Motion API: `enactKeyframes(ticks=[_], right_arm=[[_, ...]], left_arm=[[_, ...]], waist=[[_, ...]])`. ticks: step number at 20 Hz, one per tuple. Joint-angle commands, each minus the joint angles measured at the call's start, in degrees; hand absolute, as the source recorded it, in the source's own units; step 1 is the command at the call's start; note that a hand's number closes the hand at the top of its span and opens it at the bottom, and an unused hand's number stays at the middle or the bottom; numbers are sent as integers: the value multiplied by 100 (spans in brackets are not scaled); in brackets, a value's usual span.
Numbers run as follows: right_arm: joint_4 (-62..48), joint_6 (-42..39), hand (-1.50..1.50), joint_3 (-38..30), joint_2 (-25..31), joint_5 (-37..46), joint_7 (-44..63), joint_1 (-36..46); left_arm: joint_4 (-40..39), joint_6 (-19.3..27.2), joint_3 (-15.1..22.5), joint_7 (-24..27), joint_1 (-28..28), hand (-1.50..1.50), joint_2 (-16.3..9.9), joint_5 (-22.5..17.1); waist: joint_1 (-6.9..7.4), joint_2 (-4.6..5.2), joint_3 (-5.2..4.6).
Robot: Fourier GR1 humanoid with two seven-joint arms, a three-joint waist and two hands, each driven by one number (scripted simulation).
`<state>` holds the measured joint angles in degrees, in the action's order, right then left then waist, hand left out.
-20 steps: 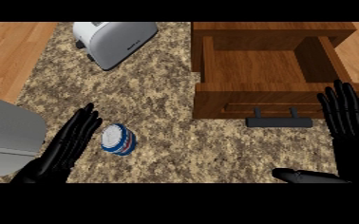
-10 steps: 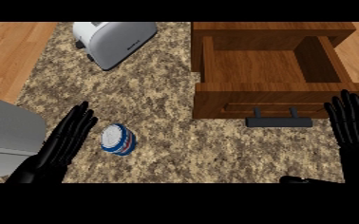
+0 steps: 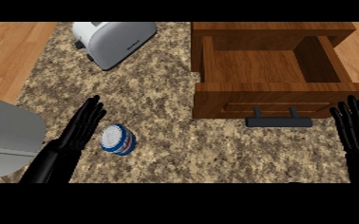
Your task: Pick up the can, place it into the drawer and close the drawer
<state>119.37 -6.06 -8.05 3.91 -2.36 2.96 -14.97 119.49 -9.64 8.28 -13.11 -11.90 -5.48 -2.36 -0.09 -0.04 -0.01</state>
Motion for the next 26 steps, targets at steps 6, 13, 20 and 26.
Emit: enactKeyframes(ticks=[6, 13, 20, 26], right_arm=[[-14, -340, -150, -388, 32, -294, -171, -178], [-436, -340, -150, -517, 138, -161, -71, 322], [-128, -281, -150, -234, -247, 28, -127, 24], [-607, -509, -150, -570, -24, -88, -440, 270]], left_arm=[[-1073, -145, -194, 1070, -89, -150, 58, 190], [-1841, 131, -96, 1509, 121, -150, 301, 657], [-2382, -172, -811, 1613, 602, -150, -80, 324], [-3365, -194, -900, 2714, 462, -150, -51, 565]], waist=[[-1, 0, 0], [5, 3, 0], [-5, 2, 0], [2, 3, 0]])
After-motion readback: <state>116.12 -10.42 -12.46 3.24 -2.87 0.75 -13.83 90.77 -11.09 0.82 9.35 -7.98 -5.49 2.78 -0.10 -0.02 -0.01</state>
